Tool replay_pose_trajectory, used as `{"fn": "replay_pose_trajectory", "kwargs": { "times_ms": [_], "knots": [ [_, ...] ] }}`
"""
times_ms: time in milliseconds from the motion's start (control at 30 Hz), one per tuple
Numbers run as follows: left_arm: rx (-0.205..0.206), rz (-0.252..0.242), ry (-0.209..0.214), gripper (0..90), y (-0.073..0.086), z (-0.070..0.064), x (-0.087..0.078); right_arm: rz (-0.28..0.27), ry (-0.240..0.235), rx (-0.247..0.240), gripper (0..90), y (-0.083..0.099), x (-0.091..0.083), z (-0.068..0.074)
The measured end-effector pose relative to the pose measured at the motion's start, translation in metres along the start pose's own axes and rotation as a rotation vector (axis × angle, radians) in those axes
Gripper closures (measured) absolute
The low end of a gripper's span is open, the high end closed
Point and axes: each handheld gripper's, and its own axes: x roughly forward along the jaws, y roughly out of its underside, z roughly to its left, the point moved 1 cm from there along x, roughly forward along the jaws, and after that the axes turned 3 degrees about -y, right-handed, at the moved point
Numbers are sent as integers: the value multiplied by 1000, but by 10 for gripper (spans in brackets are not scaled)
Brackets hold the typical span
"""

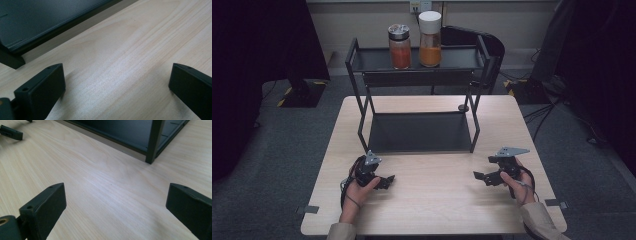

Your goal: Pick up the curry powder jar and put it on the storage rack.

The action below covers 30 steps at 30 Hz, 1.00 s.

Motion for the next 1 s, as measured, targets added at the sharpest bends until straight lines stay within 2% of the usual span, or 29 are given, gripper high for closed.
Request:
{"fn": "replay_pose_trajectory", "kwargs": {
  "times_ms": [400, 600, 833, 1000],
  "knots": [
    [0, 0, 0, 0, 0, 0, 0, 41, 41, -5, 19, 15, -11, -3],
    [0, 0, 0, 0, 0, 0, 0, 89, 67, -45, 20, 20, -15, -2],
    [0, 1, 0, 0, 0, 0, 0, 134, 125, -106, 0, 25, -18, 6],
    [0, 2, 1, 0, 0, 0, 0, 139, 127, -102, 0, 24, -17, 6]
  ]
}}
